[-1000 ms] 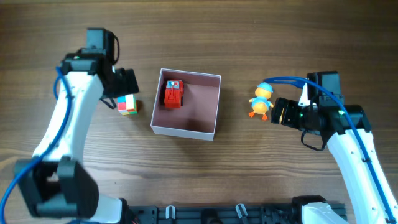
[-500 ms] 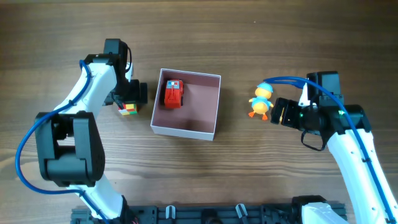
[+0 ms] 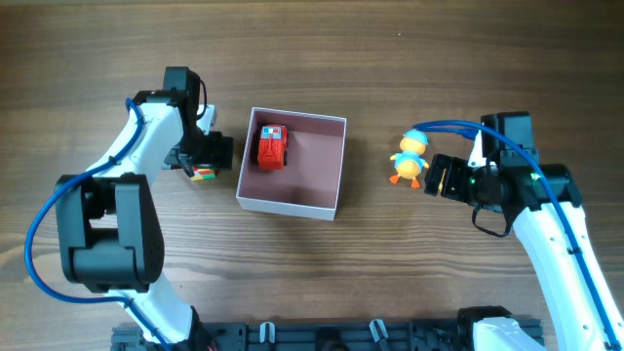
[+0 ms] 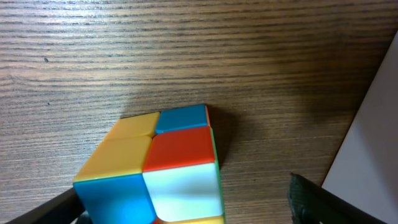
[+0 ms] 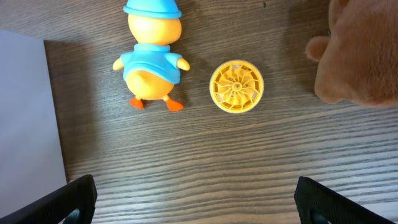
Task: Pack container
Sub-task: 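Grasp the 2x2 colour cube with the left gripper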
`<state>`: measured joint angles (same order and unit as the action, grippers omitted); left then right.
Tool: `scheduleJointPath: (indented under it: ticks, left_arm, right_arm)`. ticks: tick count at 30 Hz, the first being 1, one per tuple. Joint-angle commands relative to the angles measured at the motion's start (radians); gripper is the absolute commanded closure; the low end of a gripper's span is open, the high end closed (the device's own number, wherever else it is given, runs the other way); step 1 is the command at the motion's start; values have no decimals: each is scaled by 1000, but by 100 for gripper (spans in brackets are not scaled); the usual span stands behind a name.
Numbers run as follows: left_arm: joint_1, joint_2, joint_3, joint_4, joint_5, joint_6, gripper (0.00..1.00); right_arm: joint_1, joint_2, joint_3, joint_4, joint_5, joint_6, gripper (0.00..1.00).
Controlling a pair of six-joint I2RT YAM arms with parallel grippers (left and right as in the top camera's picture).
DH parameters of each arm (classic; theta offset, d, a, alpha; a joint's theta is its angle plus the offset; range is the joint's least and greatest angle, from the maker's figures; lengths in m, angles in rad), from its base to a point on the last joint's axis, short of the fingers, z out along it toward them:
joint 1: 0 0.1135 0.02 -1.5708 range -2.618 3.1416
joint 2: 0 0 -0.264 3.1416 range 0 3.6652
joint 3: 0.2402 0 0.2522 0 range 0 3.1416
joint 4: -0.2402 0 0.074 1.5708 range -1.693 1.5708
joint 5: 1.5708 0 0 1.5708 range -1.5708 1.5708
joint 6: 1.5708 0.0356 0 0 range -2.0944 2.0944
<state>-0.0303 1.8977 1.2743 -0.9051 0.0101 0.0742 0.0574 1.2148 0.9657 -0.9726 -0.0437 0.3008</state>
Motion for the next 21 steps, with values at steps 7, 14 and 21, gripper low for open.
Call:
scheduleJointPath:
  ticks: [7,14,21]
  left_arm:
    - [7,8,-7,-8,20,15,31]
    - [7,8,-8,-15,20,15,43]
    - [7,8,-7,-20,20,15,56]
  right_arm:
    - [4,5,8,-5,21,-13,0]
    - [4,5,8,-5,21,-13,0]
    - [4,5,8,-5,21,-13,0]
